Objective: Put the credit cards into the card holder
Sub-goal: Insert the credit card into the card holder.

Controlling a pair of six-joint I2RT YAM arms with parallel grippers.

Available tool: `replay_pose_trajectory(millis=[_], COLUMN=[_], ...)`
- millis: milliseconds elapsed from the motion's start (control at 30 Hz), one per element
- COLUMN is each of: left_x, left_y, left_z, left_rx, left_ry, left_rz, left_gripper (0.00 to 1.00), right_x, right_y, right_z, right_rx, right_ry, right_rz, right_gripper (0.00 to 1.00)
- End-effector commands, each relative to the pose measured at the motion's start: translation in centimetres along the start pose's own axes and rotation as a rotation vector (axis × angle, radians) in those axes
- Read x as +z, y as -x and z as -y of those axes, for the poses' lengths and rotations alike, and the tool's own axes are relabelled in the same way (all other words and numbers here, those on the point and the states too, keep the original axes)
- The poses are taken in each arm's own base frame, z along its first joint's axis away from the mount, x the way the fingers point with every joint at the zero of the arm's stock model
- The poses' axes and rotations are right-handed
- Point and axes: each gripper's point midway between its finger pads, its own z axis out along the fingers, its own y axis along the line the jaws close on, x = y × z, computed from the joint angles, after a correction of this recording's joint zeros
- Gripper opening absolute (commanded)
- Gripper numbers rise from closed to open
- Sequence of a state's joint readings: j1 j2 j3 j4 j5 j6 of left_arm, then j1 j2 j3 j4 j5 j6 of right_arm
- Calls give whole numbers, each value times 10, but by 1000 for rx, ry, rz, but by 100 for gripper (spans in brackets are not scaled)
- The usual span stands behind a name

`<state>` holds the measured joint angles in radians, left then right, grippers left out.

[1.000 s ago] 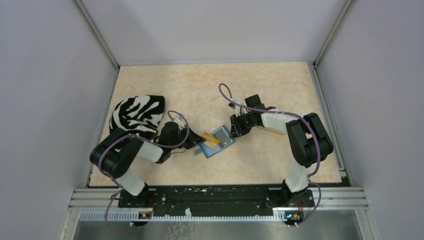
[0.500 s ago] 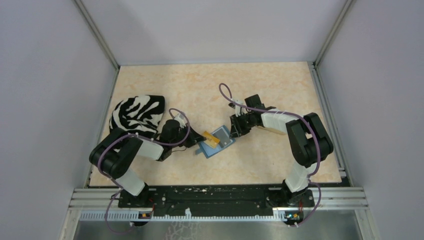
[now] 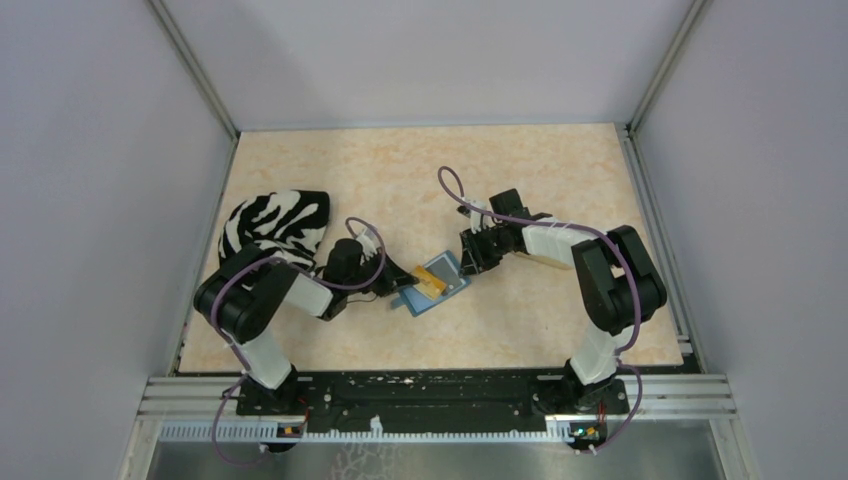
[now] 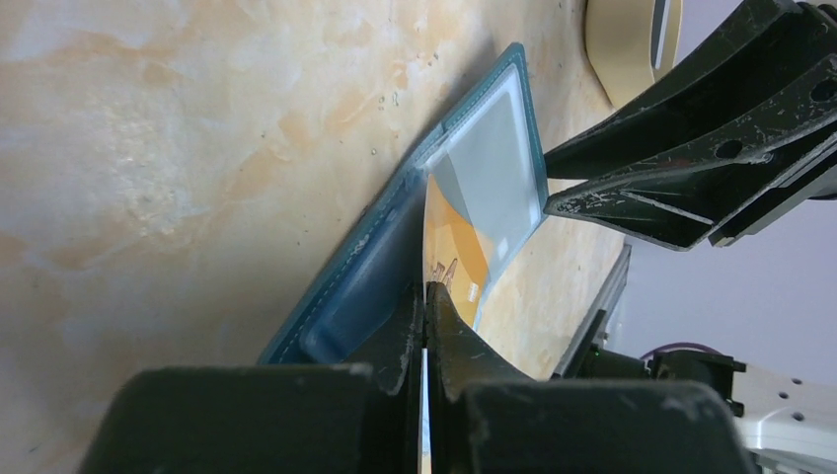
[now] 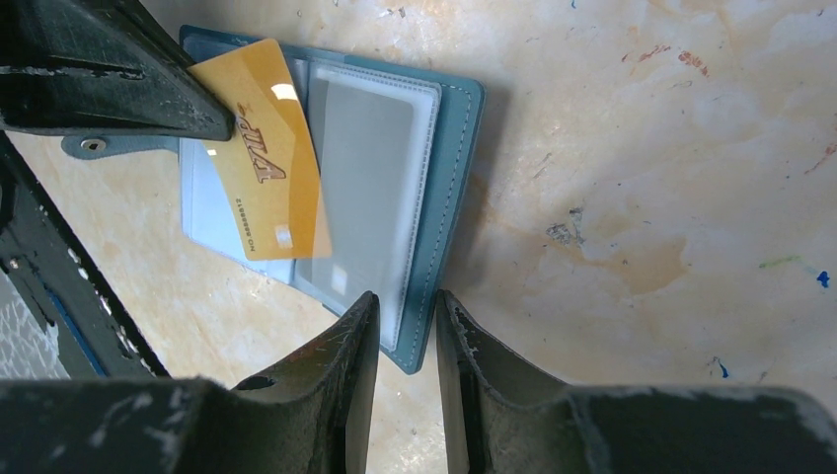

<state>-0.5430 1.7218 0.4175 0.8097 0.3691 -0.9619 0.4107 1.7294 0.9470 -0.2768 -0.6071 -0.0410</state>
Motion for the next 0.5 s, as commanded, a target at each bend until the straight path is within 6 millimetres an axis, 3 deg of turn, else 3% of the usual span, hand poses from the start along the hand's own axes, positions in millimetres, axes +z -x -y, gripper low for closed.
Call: replay_pose_trajectory(millis=[0,467], left_x=[4,16], left_y=[-14,-25], left_z=[-6,-17], left_rx=[-31,-137], left_ry=[-8,34], left_rz=[-75,-146], left_gripper=[0,0], right_x=[-2,-3], right_y=[9,11], right_z=[-9,-11], right_rx=[-20,-25], right_ry=[31,45], right_rz=[27,32], right_gripper=[28,28])
